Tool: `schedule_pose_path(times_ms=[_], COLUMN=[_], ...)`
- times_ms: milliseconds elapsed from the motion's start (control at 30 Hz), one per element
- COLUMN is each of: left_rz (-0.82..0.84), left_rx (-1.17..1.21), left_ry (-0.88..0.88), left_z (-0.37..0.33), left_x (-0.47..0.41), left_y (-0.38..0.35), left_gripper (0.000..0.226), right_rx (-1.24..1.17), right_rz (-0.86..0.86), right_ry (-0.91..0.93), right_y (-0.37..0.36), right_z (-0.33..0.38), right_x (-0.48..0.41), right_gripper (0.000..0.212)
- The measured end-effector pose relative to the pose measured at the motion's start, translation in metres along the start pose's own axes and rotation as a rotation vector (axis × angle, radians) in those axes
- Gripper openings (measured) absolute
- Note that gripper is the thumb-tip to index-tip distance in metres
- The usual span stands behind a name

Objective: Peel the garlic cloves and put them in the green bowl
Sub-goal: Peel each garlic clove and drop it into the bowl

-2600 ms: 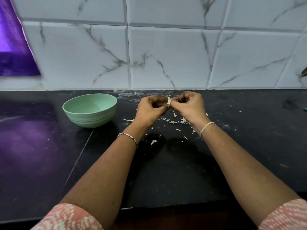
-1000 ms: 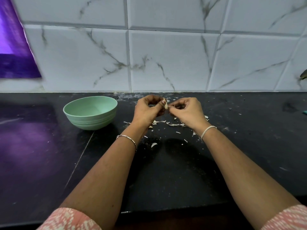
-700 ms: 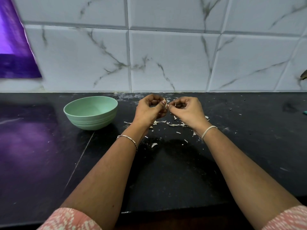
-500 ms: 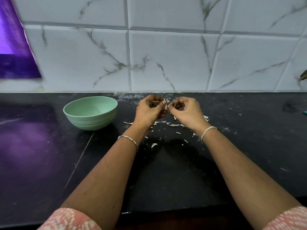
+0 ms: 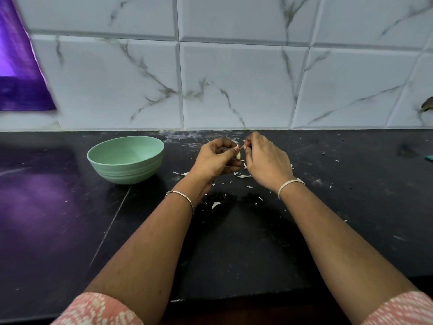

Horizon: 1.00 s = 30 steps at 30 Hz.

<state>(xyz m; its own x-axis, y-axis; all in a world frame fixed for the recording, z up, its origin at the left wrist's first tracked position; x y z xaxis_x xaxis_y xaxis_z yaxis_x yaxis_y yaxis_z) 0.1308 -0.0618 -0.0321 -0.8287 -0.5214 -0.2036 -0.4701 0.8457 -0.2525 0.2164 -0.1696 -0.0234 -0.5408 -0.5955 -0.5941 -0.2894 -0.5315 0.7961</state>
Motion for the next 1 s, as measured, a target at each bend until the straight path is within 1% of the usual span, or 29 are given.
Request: schedule_pose_path(times_ms=[133, 233, 333, 400, 467, 567, 600, 700, 767, 800, 867, 933, 1000], left_rz=[0.025, 0.033, 0.033, 0.031, 0.029, 0.026, 0.024, 0.018, 0.007, -0.002, -0.025, -0.047, -0.069], left_rx=[0.04, 0.122, 0.194, 0.227, 0.258, 0.29, 0.293, 0.292, 0.279, 0.274, 0.275, 0.27, 0.257], left_ry=[0.065, 0.11, 0.165, 0.194, 0.21, 0.219, 0.22, 0.222, 0.215, 0.209, 0.198, 0.181, 0.161], left_z=[0.0, 0.0, 0.0, -0.001, -0.003, -0.004, -0.004, -0.004, -0.003, -0.003, -0.003, -0.003, -0.003], left_x=[0.001, 0.001, -0.001, 0.0, 0.0, 0.001, 0.001, 0.001, 0.001, 0.001, 0.001, 0.001, 0.0], left_y=[0.0, 0.004, 0.007, 0.008, 0.009, 0.009, 0.009, 0.01, 0.009, 0.009, 0.009, 0.009, 0.008], left_gripper=[0.003, 0.006, 0.015, 0.019, 0.021, 0.021, 0.021, 0.019, 0.019, 0.02, 0.022, 0.022, 0.021], right_rx=[0.038, 0.034, 0.02, 0.021, 0.027, 0.008, -0.015, -0.101, -0.145, -0.158, -0.13, -0.097, -0.272], right_rz=[-0.033, 0.032, 0.11, 0.099, 0.051, 0.021, 0.019, 0.034, 0.053, 0.056, 0.035, 0.013, 0.039], right_ry=[-0.084, -0.135, -0.161, -0.171, -0.183, -0.208, -0.208, -0.152, -0.125, -0.128, -0.143, -0.143, -0.105], right_y=[0.003, 0.007, 0.012, 0.013, 0.014, 0.014, 0.014, 0.011, 0.011, 0.011, 0.012, 0.013, 0.011], right_z=[-0.014, -0.035, -0.047, -0.047, -0.044, -0.042, -0.042, -0.041, -0.039, -0.039, -0.038, -0.037, -0.032], right_x=[-0.003, -0.005, -0.005, -0.005, -0.005, -0.005, -0.005, -0.006, -0.005, -0.005, -0.006, -0.006, -0.008], right_gripper=[0.015, 0.017, 0.021, 0.013, 0.006, 0.028, 0.03, 0.016, 0.023, 0.023, 0.011, 0.021, 0.018])
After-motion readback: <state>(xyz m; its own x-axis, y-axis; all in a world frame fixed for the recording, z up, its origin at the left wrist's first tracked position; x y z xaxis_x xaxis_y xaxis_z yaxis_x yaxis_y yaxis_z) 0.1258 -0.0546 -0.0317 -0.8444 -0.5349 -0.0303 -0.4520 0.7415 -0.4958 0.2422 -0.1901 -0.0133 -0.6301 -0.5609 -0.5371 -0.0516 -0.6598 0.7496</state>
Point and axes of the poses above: each hand's wrist, its own x-axis away from the middle knuckle, its own y-axis out of the back of the hand, z = x × y, the point moved 1 cm from there along -x, towards the middle knuckle, and after that the axes turned 7 degrees about x, right-handed, at the moved point
